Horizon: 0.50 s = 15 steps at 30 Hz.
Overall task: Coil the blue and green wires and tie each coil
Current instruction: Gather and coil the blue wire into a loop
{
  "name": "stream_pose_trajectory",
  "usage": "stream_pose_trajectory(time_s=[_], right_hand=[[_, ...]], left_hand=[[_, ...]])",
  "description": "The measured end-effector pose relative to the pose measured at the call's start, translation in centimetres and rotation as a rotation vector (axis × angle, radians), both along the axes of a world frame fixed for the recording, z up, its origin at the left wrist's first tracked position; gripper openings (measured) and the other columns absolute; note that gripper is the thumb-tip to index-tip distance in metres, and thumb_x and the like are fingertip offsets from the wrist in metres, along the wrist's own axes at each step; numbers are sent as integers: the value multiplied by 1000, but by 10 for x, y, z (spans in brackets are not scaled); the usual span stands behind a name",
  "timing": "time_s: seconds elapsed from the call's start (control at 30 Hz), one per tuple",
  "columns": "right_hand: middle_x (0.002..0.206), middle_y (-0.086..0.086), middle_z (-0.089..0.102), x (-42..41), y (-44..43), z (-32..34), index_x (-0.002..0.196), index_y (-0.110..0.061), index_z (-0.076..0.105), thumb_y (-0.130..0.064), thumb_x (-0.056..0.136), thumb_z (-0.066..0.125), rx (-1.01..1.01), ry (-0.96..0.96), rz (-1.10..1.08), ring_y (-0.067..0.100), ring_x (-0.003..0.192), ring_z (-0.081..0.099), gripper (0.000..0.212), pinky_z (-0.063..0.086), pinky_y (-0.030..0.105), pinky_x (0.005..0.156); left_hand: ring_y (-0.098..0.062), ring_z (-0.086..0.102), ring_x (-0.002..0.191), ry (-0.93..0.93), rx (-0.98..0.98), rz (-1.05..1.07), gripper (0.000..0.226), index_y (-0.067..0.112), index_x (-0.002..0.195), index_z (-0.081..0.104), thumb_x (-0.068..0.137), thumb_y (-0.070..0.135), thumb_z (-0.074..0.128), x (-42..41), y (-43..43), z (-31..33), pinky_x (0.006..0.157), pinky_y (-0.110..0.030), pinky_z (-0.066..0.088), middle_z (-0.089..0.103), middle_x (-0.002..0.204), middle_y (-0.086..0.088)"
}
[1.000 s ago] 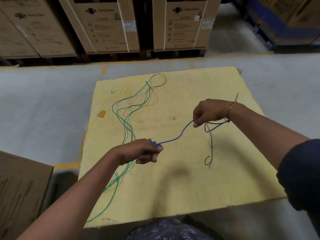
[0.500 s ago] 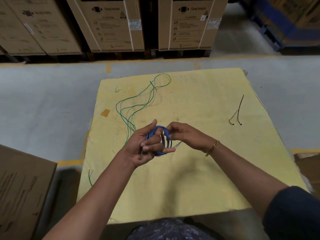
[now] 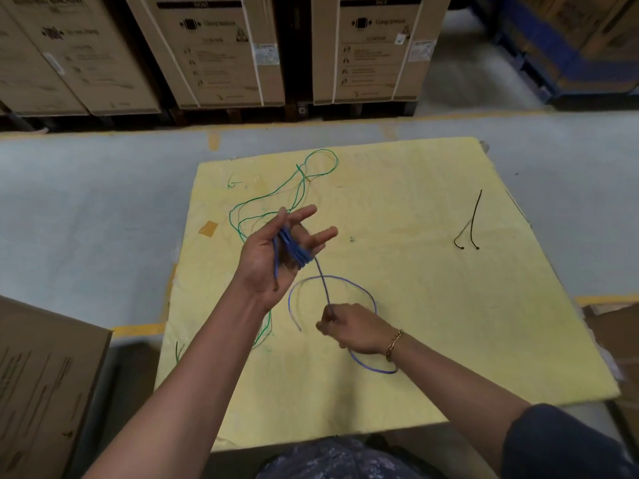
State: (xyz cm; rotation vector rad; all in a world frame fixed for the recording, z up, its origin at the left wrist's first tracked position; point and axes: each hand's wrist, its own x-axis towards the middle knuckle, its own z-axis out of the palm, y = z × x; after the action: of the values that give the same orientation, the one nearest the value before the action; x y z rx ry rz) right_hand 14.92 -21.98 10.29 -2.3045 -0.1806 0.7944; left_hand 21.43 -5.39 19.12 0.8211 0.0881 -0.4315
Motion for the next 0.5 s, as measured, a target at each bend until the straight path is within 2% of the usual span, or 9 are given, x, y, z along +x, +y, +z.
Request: stream_pose_trajectory(time_s=[0.03, 0.1, 0.17, 0.2, 0.27, 0.33, 0.4, 0.5], right_hand=[[74, -5, 62, -3, 3, 4, 98, -20, 63, -42, 93, 56, -53, 34, 96, 22, 78, 66, 23, 49, 33, 70], [72, -7, 59, -5, 7, 16, 106, -19, 62, -39, 93, 58, -32, 119, 186, 16, 69, 62, 25, 43, 28, 61], [71, -7, 56, -2, 7, 31, 108, -17, 63, -36, 93, 59, -5, 154, 214, 10, 59, 55, 24, 39, 24, 56], [73, -6, 57, 1, 5, 39, 106, -17, 65, -36, 93, 59, -11, 156, 230, 9, 60, 53, 23, 38, 23, 56], [75, -2, 59, 10, -1, 53, 100, -19, 68, -34, 92, 61, -12, 180, 242, 12, 64, 52, 19, 38, 24, 56], [71, -2, 56, 20, -11, 65, 92, -19, 71, -31, 89, 64, -4, 217, 231, 16, 63, 46, 14, 36, 24, 52], [66, -2, 51, 29, -24, 76, 87, -17, 72, -27, 87, 66, 9, 241, 231, 18, 63, 42, 12, 34, 24, 51], [68, 2, 50, 43, -45, 90, 82, -16, 69, -24, 87, 67, 22, 292, 246, 21, 66, 41, 10, 35, 27, 55]], left_hand=[[-40, 70, 107, -46, 94, -10, 45, -4, 129, 58, 106, 29, 38, 0, -3, -2, 102, -44, 51, 75, 83, -12], [-31, 67, 117, -170, 411, -77, 40, 0, 130, 60, 107, 25, 37, -1, -8, -9, 105, -34, 49, 74, 115, -15], [-13, 60, 126, -342, 809, -217, 40, 10, 121, 71, 108, 30, 38, -4, -9, -19, 107, -26, 42, 64, 137, 0], [-7, 55, 128, -410, 954, -305, 42, 16, 114, 76, 108, 35, 40, -6, -7, -25, 106, -27, 39, 59, 140, 8], [-4, 55, 123, -475, 1164, -464, 43, 21, 102, 78, 106, 43, 40, -10, 0, -34, 107, -33, 38, 64, 129, 13], [-12, 64, 101, -472, 1312, -558, 43, 20, 106, 71, 105, 49, 39, -14, 8, -40, 100, -39, 47, 73, 95, 8], [-18, 62, 78, -452, 1384, -580, 46, 19, 108, 69, 104, 53, 38, -16, 14, -43, 88, -39, 52, 62, 75, 6], [-17, 52, 58, -394, 1354, -610, 47, 20, 93, 70, 103, 54, 40, -16, 24, -42, 71, -37, 51, 49, 65, 2]])
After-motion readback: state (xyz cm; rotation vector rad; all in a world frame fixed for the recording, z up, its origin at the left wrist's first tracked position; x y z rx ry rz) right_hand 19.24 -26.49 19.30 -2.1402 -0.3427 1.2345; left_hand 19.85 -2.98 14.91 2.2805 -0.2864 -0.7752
